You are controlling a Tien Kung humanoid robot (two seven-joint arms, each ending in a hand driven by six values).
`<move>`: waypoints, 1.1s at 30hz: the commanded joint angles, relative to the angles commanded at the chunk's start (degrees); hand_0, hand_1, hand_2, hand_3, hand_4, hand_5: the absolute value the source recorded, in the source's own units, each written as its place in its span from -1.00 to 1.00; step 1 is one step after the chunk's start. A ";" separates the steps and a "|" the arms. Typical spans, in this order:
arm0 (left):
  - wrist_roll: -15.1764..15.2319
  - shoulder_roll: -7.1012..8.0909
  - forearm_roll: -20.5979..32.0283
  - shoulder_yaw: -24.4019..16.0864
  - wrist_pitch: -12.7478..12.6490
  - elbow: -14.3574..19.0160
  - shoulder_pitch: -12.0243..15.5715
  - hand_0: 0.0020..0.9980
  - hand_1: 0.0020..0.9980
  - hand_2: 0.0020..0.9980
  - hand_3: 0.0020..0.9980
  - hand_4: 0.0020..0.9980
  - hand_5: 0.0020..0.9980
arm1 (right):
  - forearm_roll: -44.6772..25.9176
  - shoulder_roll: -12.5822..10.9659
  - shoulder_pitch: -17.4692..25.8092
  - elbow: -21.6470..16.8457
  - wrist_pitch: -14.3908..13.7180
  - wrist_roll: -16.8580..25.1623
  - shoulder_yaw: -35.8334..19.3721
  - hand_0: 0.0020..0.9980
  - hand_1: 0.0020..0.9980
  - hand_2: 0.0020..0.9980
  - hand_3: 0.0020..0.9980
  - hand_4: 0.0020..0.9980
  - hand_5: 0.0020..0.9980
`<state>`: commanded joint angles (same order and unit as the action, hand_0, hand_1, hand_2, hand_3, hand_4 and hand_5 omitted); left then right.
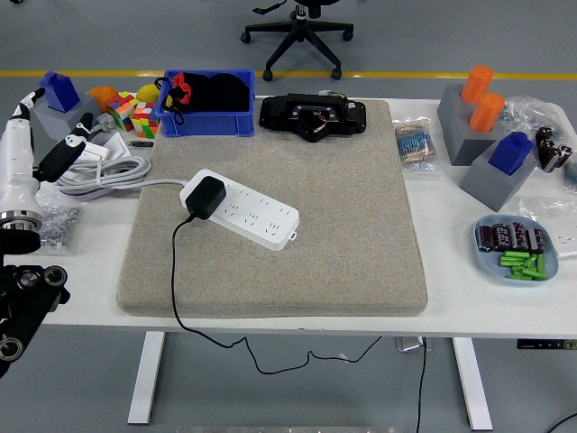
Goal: Press the white button,pick up the black plug,place it near the board,insert it into the board
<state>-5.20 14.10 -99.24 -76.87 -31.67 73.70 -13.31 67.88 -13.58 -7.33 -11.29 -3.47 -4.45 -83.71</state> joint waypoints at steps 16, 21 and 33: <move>-0.65 -0.07 0.18 -0.11 0.07 0.14 0.16 1.00 0.89 0.83 0.75 0.69 0.40 | 0.54 0.39 -0.34 0.14 0.34 -0.36 -0.62 0.25 0.20 0.18 0.17 0.30 -0.22; -1.08 0.08 0.13 -0.19 -0.20 0.10 0.27 1.00 0.89 0.83 0.75 0.69 0.40 | 0.51 0.42 -0.54 0.12 0.36 -0.40 -0.68 0.25 0.20 0.18 0.17 0.30 -0.22; -1.13 0.11 0.37 -0.45 0.00 0.25 0.45 0.99 0.89 0.83 0.74 0.69 0.40 | 0.67 0.43 -0.51 0.25 0.47 -0.58 -0.57 0.25 0.20 0.18 0.17 0.30 -0.22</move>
<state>-6.33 14.21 -98.87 -77.33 -31.66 73.94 -12.86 68.55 -13.15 -7.84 -11.05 -3.00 -5.03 -84.28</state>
